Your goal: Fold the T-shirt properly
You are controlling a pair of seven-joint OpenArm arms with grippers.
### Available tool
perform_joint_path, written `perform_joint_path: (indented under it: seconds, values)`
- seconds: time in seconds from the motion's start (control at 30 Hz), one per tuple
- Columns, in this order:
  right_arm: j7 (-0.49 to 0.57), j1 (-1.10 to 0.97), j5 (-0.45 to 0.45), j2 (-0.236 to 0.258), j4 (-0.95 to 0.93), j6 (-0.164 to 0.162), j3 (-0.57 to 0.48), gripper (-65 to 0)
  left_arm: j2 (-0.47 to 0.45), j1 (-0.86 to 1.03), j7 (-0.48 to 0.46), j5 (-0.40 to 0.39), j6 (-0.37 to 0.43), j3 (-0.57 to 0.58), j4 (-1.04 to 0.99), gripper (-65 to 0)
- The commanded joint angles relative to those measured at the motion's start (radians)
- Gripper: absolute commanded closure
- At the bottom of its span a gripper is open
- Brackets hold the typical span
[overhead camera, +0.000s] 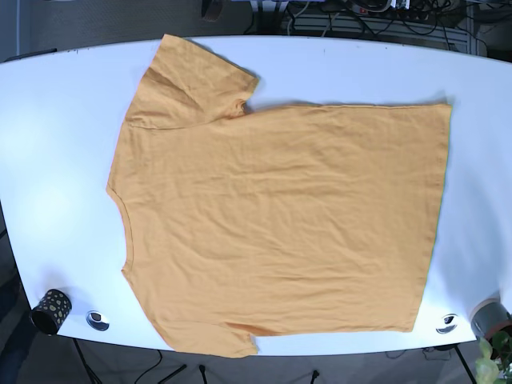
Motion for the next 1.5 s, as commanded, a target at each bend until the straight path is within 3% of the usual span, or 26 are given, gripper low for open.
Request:
perform_joint_path:
  seconds: [0.0,0.27,0.43,0.67,0.9,1.0,1.07,1.27,1.37,1.47]
  values:
    - [0.009,-0.061,0.024,0.015,0.057,0.001,-0.017,-28.4,-0.003,0.061,-0.007,-0.003,0.000,-0.009,0.060,-41.5]
    - [0.010,-0.259,0.154,0.047,0.312,0.001,-0.026,-28.4,0.029,0.222,-0.007,-0.003,-0.004,-0.106,0.294,-41.5]
    - [0.009,-0.352,0.206,0.070,0.493,0.001,-0.026,-28.4,0.089,0.269,-0.004,-0.035,-0.137,-0.207,0.418,-41.5]
    - [0.010,-0.409,0.214,0.070,0.667,0.001,-0.021,-28.4,0.192,0.269,-0.003,-0.079,-0.309,-0.388,0.476,-41.5]
    - [0.015,-0.346,0.257,0.070,0.687,0.001,-0.021,-28.4,0.197,0.185,0.000,-0.072,-0.343,-0.442,0.487,-41.5]
    - [0.015,-0.308,0.274,0.070,0.688,0.001,-0.021,-28.4,0.194,0.148,0.043,-0.069,-0.341,-0.443,0.490,-41.5]
    - [0.015,-0.288,0.286,0.070,0.688,0.001,-0.021,-28.4,0.189,0.110,0.071,-0.042,-0.341,-0.443,0.490,-41.5]
    - [0.015,-0.237,0.350,0.070,0.690,0.001,-0.023,-28.4,0.181,-0.044,0.178,0.140,-0.347,-0.411,0.485,-41.5]
    - [0.015,-0.213,0.370,0.070,0.690,0.001,-0.024,-28.4,0.181,-0.094,0.201,0.160,-0.366,-0.406,0.487,-41.5]
    - [0.015,-0.177,0.398,0.068,0.696,0.001,-0.024,-28.4,0.180,-0.137,0.205,0.149,-0.433,-0.413,0.487,-41.5]
